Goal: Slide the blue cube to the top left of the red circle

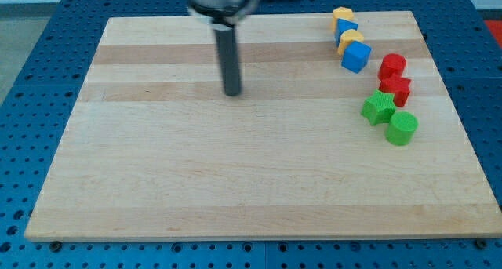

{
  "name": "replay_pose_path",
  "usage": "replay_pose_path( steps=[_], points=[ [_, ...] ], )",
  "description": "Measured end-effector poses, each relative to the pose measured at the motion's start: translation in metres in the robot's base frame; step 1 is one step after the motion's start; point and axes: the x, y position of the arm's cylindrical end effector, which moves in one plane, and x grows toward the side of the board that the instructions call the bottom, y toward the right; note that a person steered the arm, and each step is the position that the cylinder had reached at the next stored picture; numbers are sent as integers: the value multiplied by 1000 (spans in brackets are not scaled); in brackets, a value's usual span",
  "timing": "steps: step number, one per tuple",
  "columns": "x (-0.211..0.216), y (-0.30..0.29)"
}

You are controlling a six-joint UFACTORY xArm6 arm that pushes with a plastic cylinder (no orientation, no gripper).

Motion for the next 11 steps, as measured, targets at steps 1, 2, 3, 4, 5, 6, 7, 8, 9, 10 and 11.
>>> replay_pose_path(
  steps=[1,2,3,4,5,6,7,8,9,10,11],
  points=[
    [4,74],
    [-3,128],
    [-29,135],
    [-47,141],
    [-46,150],
    [-46,173],
    [-45,178],
    [-54,187],
    [-71,187],
    [-78,187],
    [-87,187]
  ],
)
